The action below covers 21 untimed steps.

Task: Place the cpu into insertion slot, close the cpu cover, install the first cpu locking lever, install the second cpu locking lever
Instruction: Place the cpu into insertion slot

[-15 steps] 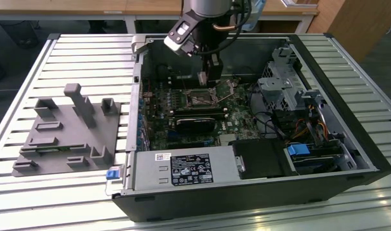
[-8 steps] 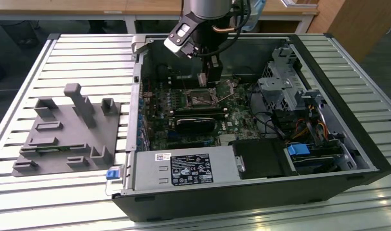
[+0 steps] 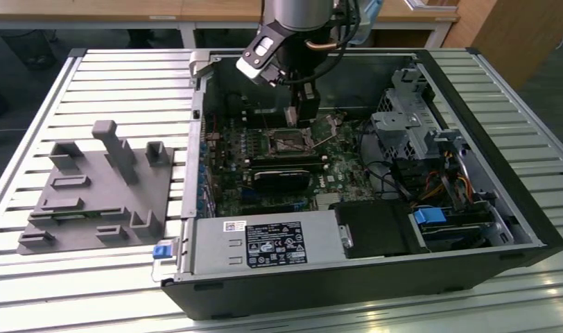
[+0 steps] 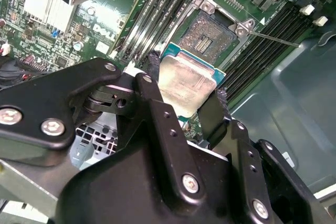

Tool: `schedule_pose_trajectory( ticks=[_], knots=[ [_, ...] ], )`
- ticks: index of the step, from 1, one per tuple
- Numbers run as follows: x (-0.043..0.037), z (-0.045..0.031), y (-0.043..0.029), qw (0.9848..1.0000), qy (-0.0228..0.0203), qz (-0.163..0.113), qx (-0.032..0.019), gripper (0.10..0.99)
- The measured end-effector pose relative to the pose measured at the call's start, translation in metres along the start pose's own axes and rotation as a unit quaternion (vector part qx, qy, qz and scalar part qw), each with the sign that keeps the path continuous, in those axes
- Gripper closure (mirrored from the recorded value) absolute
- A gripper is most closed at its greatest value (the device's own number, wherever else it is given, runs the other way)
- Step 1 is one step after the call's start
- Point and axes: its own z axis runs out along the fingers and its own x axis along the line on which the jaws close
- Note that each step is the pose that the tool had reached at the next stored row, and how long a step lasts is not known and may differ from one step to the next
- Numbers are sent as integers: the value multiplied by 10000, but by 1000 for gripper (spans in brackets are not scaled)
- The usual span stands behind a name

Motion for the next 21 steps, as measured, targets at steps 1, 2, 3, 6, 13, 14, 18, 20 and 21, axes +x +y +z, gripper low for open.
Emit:
schedule_pose_trajectory(
  ticks=[1, 2, 3, 6, 13, 14, 18, 20, 21],
  knots=[
    [0, 6, -1, 10000, 0, 0, 0, 545],
    [0, 13, -2, 10000, 0, 0, 0, 545],
    [0, 19, -2, 10000, 0, 0, 0, 545],
    [-1, 27, -4, 10000, -1, 0, 0, 545],
    [0, 63, -8, 10000, 0, 0, 0, 545],
    [3, 75, -10, 10000, 0, 1, 0, 545],
    [29, 142, -15, 10000, -4, 3, 1, 545],
    [54, 181, -18, 10000, -11, 7, 0, 545],
    [68, 199, -19, 10000, -15, 20, 0, 545]
  ],
)
